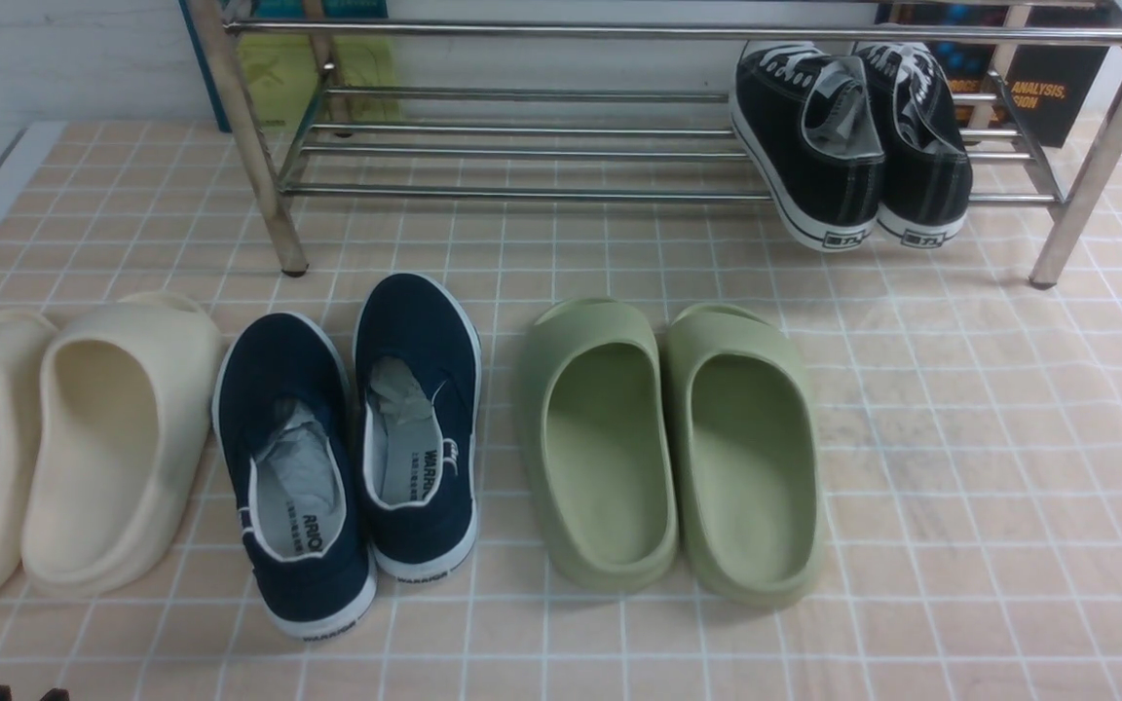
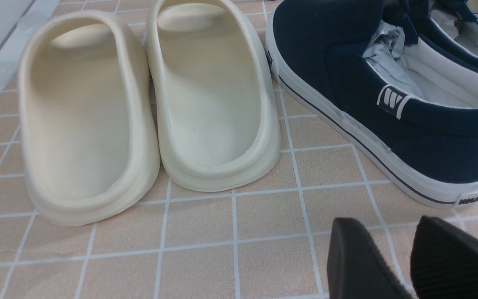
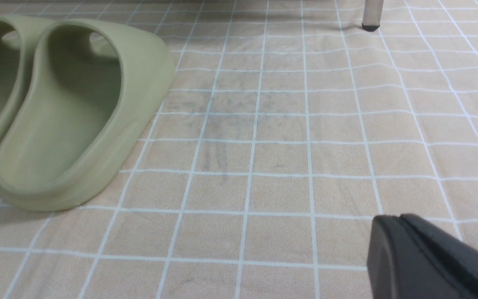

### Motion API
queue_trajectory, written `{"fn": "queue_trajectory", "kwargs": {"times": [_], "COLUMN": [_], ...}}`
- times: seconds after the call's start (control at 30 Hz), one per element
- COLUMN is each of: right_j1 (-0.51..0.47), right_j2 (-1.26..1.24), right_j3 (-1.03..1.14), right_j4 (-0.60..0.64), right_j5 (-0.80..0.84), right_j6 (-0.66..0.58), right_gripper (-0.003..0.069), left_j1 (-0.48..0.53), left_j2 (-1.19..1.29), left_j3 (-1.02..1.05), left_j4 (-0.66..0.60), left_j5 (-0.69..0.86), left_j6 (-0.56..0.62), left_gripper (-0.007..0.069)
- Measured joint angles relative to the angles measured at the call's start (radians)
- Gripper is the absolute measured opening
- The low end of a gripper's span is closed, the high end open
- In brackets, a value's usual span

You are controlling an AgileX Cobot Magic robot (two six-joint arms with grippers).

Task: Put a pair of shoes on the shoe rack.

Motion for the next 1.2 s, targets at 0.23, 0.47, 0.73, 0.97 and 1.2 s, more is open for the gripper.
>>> {"fn": "queue_trajectory", "kwargs": {"times": [0.23, 0.47, 0.73, 0.97, 1.2], "right_j1": [0.000, 0.000, 0.000, 0.000, 0.000], "right_j2": [0.000, 0.000, 0.000, 0.000, 0.000], "right_j3": [0.000, 0.000, 0.000, 0.000, 0.000], "right_j4": [0.000, 0.000, 0.001, 0.001, 0.001], "right_j5": [0.000, 0.000, 0.000, 0.000, 0.000], "right_j6": [0.000, 0.000, 0.000, 0.000, 0.000], "right_gripper": [0.0003, 0.0009, 0.0018, 0.0029, 0.0030], "left_j1": [0.000, 0.000, 0.000, 0.000, 0.000], "left_j2": [0.000, 0.000, 0.000, 0.000, 0.000], "left_j3": [0.000, 0.000, 0.000, 0.000, 0.000], "left_j4": [0.000, 0.000, 0.000, 0.000, 0.000], "left_j5": [0.000, 0.000, 0.000, 0.000, 0.000], "left_j6": [0.000, 0.000, 0.000, 0.000, 0.000], "left_gripper": [0.0240, 0.0240, 0.0240, 0.0240, 0.0240]}}
